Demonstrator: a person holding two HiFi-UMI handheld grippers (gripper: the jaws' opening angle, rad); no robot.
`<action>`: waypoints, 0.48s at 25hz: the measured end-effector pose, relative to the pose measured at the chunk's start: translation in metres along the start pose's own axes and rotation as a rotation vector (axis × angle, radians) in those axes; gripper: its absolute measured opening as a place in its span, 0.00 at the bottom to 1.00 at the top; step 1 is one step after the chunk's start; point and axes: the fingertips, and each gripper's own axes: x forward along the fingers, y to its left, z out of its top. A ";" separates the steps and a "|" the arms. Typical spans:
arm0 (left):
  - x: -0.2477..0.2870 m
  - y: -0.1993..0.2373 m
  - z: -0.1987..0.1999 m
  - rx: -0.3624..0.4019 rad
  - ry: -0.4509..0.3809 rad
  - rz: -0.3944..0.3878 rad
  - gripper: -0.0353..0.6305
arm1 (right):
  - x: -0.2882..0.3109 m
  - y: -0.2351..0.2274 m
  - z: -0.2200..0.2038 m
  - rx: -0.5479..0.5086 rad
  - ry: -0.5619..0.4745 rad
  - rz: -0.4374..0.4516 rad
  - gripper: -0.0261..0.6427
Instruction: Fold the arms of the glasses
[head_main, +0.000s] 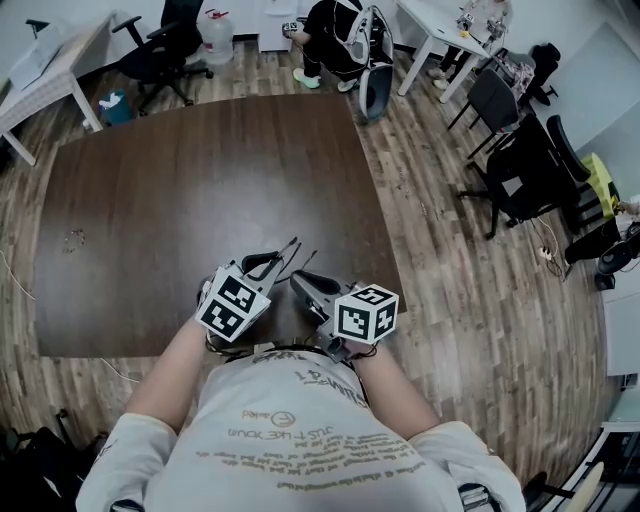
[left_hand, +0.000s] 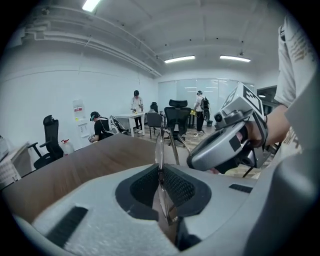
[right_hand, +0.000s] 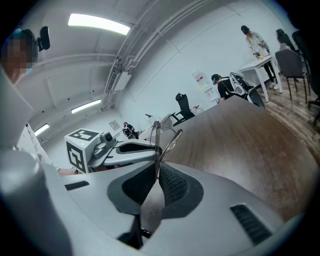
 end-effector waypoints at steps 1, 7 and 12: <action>0.000 -0.004 -0.002 0.013 0.009 -0.007 0.12 | 0.000 0.001 0.000 -0.002 0.002 -0.001 0.09; 0.006 -0.016 -0.007 0.099 0.037 -0.033 0.12 | 0.003 0.001 0.000 -0.009 0.013 -0.005 0.09; 0.001 -0.013 -0.013 0.116 0.045 -0.028 0.12 | 0.010 0.004 -0.004 -0.014 0.028 -0.008 0.09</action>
